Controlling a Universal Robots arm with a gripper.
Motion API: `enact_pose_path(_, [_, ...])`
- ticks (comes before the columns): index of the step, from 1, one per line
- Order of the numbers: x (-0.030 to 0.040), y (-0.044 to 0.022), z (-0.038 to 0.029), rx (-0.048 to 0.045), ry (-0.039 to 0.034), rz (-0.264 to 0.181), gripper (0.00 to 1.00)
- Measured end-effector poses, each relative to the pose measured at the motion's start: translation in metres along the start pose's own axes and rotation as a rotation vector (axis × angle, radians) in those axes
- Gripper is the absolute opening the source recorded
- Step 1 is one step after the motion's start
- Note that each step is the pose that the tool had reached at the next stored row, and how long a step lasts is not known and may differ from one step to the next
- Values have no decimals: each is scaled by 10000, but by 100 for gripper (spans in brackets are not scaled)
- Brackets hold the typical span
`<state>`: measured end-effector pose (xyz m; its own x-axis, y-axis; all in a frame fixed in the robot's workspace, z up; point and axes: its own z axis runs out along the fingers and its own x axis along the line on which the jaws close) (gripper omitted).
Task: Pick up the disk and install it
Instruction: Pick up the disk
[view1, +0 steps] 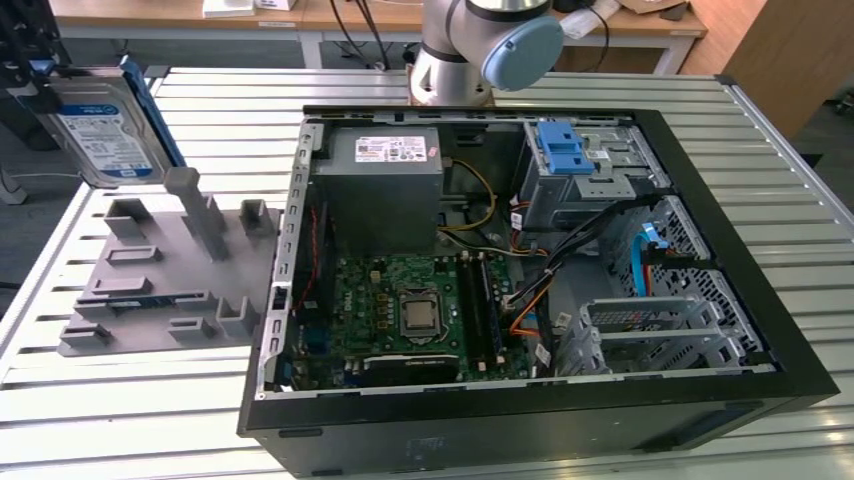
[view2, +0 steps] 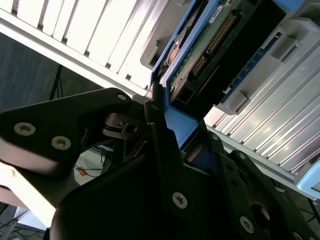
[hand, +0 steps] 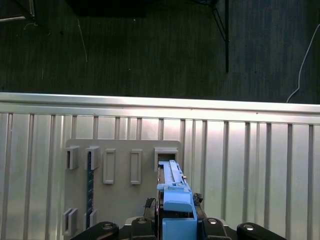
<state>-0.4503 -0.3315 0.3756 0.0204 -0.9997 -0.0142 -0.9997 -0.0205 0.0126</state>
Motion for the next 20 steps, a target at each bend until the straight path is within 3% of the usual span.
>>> enact_pose_path(14, [-2,1,-118,2,0,0,36])
enact_pose_path(20, [-2,2,-134,1,0,0,36])
